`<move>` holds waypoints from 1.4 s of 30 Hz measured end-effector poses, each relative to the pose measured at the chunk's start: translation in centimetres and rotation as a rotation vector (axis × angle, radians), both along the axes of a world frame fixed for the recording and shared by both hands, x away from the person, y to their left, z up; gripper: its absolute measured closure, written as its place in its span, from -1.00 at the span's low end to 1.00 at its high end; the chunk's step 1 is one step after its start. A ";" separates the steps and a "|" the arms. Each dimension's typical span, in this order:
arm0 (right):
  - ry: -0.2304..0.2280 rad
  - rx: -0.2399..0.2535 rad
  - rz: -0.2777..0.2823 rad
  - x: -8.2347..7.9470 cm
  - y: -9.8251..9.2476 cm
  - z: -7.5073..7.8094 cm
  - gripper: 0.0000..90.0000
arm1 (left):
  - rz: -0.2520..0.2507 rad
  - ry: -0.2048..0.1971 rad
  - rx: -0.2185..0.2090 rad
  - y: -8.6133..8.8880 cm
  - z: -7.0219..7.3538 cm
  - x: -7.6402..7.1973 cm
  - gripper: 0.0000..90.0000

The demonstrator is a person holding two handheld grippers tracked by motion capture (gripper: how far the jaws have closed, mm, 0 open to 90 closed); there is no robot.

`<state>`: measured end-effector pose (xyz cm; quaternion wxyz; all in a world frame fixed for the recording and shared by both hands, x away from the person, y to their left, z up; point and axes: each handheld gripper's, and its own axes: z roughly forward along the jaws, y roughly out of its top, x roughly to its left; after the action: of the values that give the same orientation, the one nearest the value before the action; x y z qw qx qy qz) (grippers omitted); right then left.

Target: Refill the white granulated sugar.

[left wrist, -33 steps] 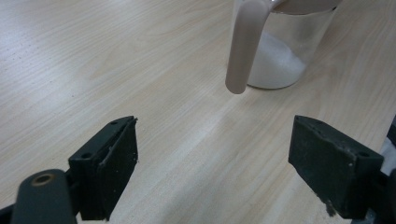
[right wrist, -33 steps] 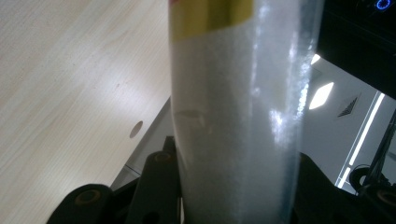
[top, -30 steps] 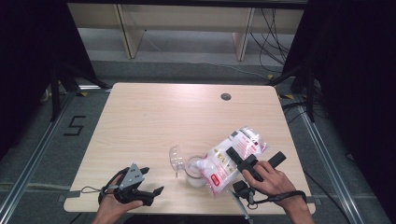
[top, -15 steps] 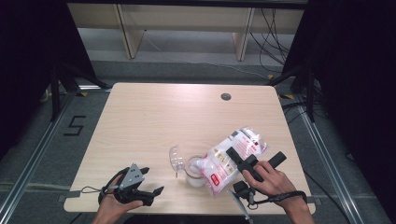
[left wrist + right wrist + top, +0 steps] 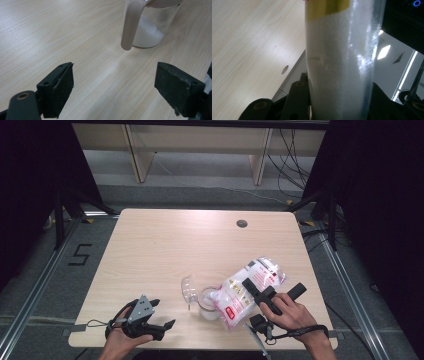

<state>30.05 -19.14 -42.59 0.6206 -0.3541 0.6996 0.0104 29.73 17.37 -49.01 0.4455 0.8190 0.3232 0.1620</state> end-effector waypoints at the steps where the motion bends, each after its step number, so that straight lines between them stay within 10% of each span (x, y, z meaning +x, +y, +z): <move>1: -0.009 0.005 0.005 0.0 0.0 0.0 0.61 | 0.000 -0.001 0.004 0.0 0.0 0.0 -0.66; 42: -0.023 -0.011 0.007 -0.1 -0.1 0.2 0.62 | -0.001 -0.002 0.006 0.0 0.0 0.0 -0.66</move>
<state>29.95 -19.22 -42.43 0.6265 -0.3598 0.6914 0.0047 29.74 17.40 -48.98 0.4436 0.8203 0.3219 0.1637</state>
